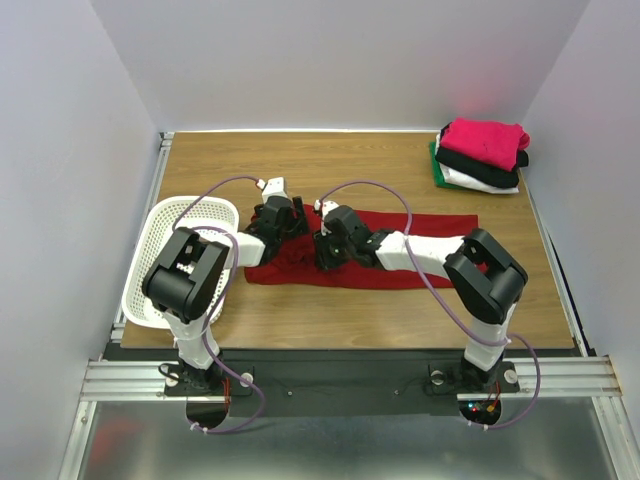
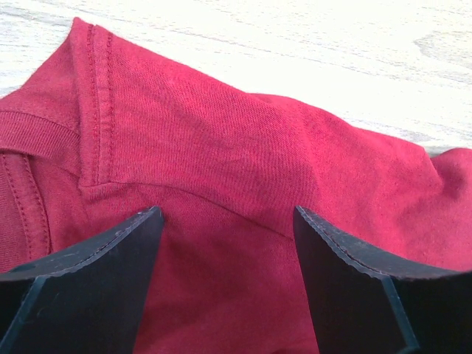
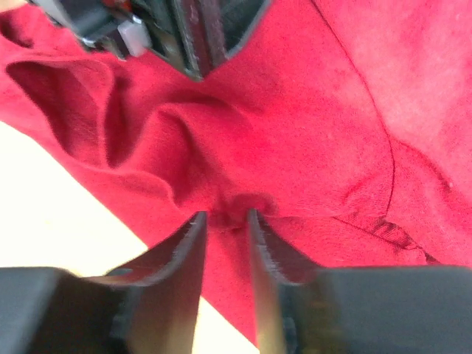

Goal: Fold and stack the t-shirts
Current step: Fold the tshirt

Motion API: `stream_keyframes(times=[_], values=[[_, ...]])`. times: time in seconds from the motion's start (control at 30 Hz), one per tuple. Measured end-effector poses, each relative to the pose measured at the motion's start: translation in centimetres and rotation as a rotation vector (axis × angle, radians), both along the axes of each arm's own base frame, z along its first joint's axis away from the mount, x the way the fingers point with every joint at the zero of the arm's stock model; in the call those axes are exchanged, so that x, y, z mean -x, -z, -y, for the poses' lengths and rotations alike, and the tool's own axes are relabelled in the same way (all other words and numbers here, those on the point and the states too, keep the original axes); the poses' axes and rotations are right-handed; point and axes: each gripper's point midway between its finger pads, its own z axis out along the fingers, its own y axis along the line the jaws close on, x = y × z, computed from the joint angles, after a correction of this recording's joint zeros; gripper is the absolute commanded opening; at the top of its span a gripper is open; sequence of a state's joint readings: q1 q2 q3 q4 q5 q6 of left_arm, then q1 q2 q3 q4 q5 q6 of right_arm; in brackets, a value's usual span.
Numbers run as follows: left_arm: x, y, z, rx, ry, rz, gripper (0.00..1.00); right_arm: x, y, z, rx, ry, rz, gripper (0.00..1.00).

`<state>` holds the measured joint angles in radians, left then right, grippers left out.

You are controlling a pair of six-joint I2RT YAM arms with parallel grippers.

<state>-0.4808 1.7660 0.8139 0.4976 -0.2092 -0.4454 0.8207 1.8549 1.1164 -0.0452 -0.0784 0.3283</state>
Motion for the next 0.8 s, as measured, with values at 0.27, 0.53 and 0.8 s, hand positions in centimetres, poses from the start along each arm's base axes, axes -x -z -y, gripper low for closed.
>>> stream_keyframes(times=[0.27,0.53,0.8], values=[[0.5,-3.6,-0.4,0.028,0.001,0.066,0.83,1.0,-1.9,-1.1,-0.029,-0.029,0.033,0.47],[3.0,-6.9,-1.4,0.098,-0.006,0.142,0.84,2.1,-1.5,-1.9,-0.023,-0.059,0.028,0.47],[5.9,-3.1,-1.0,0.099,0.023,0.051,0.84,1.9,0.2,-1.4,0.022,-0.04,0.015,0.47]])
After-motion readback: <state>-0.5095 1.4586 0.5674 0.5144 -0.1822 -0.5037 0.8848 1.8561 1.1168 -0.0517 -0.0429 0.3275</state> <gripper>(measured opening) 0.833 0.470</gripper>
